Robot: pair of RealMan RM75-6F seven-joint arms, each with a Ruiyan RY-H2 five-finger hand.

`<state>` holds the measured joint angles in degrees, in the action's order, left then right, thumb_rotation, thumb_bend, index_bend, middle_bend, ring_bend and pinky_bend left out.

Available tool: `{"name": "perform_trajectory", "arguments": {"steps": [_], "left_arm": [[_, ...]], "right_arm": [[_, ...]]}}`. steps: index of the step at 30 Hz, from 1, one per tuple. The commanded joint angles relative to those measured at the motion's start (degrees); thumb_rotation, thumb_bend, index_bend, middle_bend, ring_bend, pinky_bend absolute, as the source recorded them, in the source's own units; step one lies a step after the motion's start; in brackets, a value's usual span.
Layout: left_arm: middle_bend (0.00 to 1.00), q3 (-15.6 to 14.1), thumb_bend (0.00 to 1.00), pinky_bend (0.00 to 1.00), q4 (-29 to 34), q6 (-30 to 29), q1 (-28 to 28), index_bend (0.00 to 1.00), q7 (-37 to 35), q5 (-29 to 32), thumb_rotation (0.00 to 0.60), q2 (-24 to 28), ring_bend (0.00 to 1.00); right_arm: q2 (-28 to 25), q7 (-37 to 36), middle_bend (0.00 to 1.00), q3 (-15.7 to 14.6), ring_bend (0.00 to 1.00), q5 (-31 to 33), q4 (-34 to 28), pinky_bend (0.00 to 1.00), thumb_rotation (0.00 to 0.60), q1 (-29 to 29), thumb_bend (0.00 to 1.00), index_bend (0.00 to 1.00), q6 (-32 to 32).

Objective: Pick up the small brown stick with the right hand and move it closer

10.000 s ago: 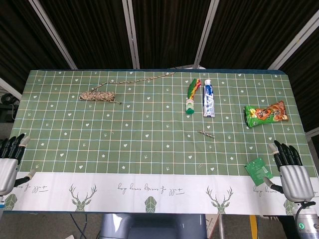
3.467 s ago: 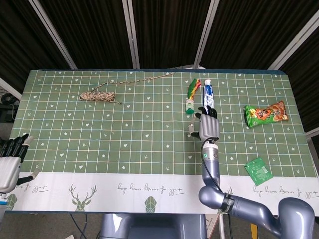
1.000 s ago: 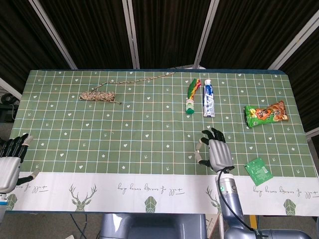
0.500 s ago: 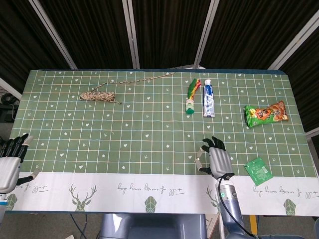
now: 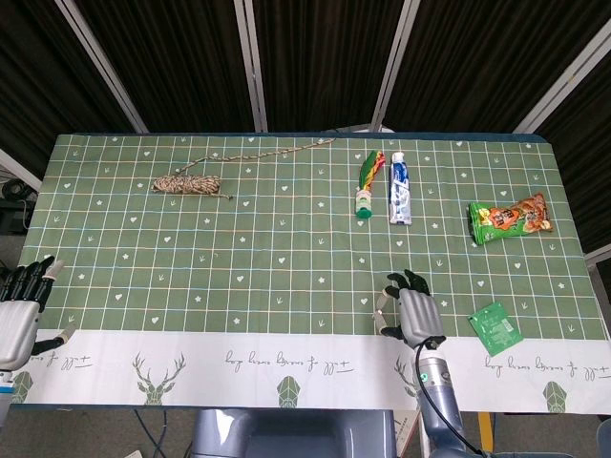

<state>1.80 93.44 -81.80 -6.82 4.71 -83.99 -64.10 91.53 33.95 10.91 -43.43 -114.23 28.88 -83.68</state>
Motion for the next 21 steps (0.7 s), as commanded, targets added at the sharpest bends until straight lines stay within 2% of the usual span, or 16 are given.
{"name": "perform_trajectory", "arguments": {"steps": [1,21], "left_arm": [[0.00,0.01,0.16,0.00,0.00,-0.01,0.00,0.00,0.00,0.00,0.600,0.00,0.00],[0.00,0.00,0.15,0.00,-0.02,-0.08,0.03,0.00,0.03,-0.06,0.600,-0.03,0.00]], "right_arm": [[0.04,0.06,0.16,0.07,0.00,0.09,0.20,0.00,0.600,-0.08,0.33,0.64,0.14],[0.39,-0.04,0.16,1.18,0.00,1.16,2.46,0.00,0.600,-0.62,0.33,0.64,1.27]]}}
